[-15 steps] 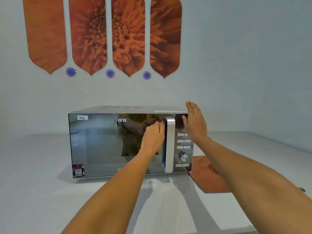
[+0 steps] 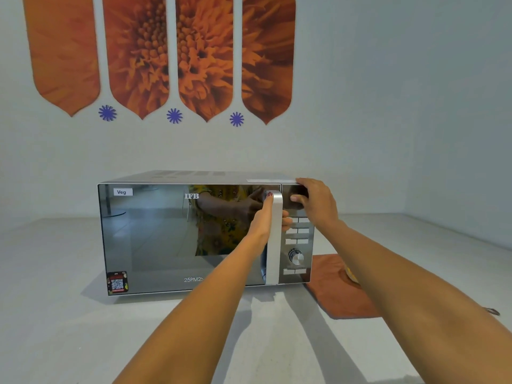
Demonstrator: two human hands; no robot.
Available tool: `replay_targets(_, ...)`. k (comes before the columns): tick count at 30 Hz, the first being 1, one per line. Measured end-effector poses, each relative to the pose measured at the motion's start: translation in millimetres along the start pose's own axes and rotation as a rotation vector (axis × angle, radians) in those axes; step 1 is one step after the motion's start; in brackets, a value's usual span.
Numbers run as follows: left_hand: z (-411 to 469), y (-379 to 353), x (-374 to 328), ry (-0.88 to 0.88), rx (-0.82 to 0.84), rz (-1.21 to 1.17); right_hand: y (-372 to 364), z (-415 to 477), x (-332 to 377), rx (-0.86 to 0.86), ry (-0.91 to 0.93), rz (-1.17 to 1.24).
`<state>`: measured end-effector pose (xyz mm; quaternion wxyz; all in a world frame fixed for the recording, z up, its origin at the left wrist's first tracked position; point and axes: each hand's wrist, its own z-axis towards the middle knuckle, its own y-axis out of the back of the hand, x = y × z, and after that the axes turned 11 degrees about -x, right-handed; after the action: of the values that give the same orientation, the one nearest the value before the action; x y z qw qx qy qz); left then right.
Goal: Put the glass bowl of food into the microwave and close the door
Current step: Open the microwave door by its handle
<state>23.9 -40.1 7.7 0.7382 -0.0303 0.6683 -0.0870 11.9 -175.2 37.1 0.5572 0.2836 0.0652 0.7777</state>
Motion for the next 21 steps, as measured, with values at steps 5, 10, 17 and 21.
replay_targets(5, 1, -10, 5, 0.036, -0.062, -0.048, -4, -1, -2, -0.071, -0.005, 0.045)
replay_targets(10, 6, -24, 8, -0.011, -0.253, 0.005, -7, 0, -4, -0.11, 0.004, 0.052)
replay_targets(17, 10, -31, 12, -0.03, -0.437, 0.136, -9, 1, -3, -0.104, -0.02, 0.048)
replay_targets(21, 3, -35, 10, -0.056, -0.473, 0.155, -9, 0, -2, -0.102, -0.032, 0.043)
